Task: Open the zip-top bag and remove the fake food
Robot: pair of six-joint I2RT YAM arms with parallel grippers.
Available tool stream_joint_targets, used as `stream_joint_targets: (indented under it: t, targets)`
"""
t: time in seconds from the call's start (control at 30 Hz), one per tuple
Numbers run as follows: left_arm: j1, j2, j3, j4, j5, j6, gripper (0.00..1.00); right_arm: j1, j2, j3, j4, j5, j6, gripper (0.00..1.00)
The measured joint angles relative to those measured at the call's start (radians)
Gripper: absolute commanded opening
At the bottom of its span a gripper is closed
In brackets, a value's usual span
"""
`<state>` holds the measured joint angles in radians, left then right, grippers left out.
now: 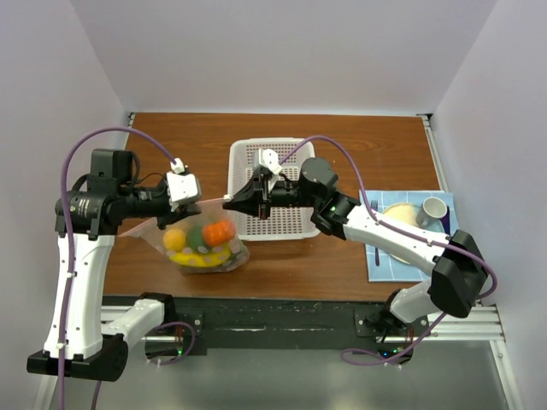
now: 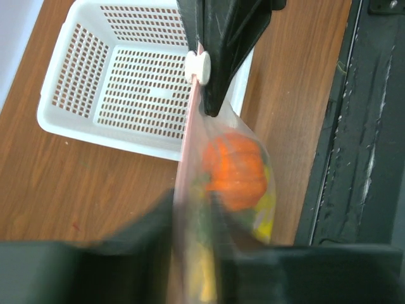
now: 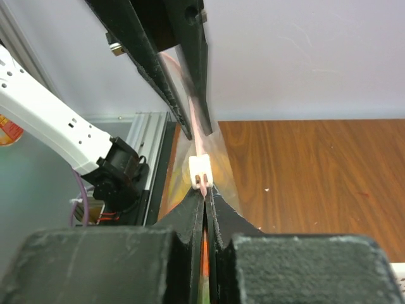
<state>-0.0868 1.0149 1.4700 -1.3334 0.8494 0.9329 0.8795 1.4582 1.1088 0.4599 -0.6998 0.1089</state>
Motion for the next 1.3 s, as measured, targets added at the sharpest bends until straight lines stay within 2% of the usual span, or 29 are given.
stream_joint_targets:
  t: [0.07, 0.1, 0.17, 0.23, 0.5, 0.77, 0.8, 0.93, 0.97, 1.3]
  targets:
    - [0.000, 0.002, 0.006, 0.002, 0.007, -0.005, 0.68, 0.000, 0.000, 0.000, -0.010, 0.000, 0.002, 0.00]
    - [-0.001, 0.004, 0.013, 0.003, 0.014, -0.010, 0.73, 0.000, 0.001, 0.000, -0.012, 0.000, 0.004, 0.00]
    - [-0.001, 0.010, 0.032, 0.004, 0.038, -0.022, 0.78, 0.000, 0.001, 0.000, -0.013, 0.000, 0.011, 0.00]
    - [-0.001, 0.018, 0.053, 0.005, 0.077, -0.029, 0.79, 0.000, 0.003, 0.000, -0.013, -0.001, 0.023, 0.00]
    - [-0.009, 0.087, 0.087, 0.008, 0.252, -0.035, 0.69, 0.006, 0.048, 0.048, -0.021, -0.018, 0.056, 0.00]
    - [-0.066, 0.133, 0.086, 0.026, 0.285, -0.039, 0.64, 0.041, 0.076, 0.109, -0.059, -0.018, 0.049, 0.00]
    - [-0.068, 0.131, 0.086, 0.036, 0.286, -0.046, 0.62, 0.046, 0.083, 0.117, -0.062, -0.018, 0.048, 0.00]
    - [-0.076, 0.130, 0.087, 0.052, 0.289, -0.060, 0.38, 0.060, 0.098, 0.139, -0.085, -0.018, 0.039, 0.00]
    - [-0.077, 0.130, 0.088, 0.051, 0.287, -0.061, 0.37, 0.061, 0.098, 0.139, -0.091, -0.018, 0.035, 0.00]
    - [-0.079, 0.116, 0.092, 0.028, 0.216, -0.040, 0.37, 0.063, 0.083, 0.139, -0.165, 0.006, -0.024, 0.00]
